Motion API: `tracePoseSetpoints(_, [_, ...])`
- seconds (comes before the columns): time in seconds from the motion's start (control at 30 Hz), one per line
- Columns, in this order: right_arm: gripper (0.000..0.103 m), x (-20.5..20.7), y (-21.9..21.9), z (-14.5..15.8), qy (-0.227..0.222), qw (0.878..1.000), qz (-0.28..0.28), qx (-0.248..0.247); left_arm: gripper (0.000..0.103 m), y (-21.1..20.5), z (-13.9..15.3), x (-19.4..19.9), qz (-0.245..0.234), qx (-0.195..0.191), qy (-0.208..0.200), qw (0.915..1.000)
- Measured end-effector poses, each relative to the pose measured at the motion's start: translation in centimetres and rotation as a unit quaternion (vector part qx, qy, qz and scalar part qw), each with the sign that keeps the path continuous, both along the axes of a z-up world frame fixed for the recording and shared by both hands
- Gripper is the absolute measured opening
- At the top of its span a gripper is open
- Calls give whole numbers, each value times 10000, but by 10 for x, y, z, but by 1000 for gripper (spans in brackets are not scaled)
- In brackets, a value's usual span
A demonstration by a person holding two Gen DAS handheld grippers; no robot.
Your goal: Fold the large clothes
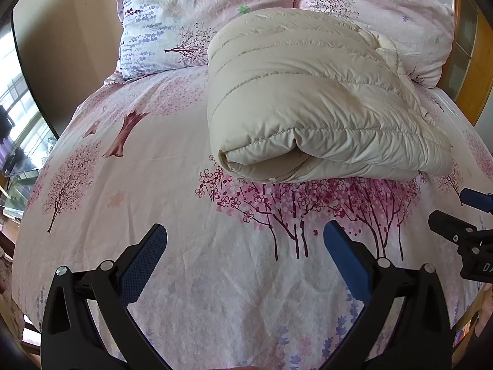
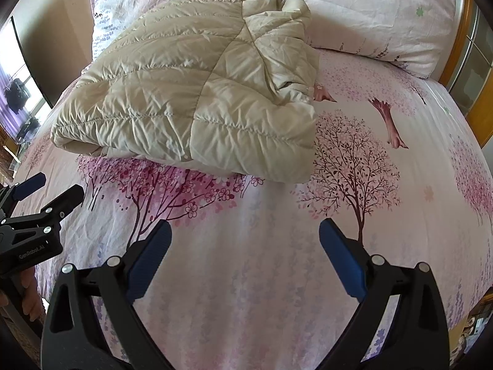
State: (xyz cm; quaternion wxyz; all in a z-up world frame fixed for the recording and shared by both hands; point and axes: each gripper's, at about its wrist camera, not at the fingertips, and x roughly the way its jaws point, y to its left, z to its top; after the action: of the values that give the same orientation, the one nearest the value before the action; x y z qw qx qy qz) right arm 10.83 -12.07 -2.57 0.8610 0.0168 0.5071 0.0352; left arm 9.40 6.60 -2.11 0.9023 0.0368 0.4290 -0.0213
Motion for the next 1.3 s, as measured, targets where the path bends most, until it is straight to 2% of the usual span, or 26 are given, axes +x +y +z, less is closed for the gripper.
tracePoseSetpoints(1.3, [97, 2, 1, -6, 95, 9999, -15, 65, 102, -2, -4, 4, -26, -1, 95, 10000])
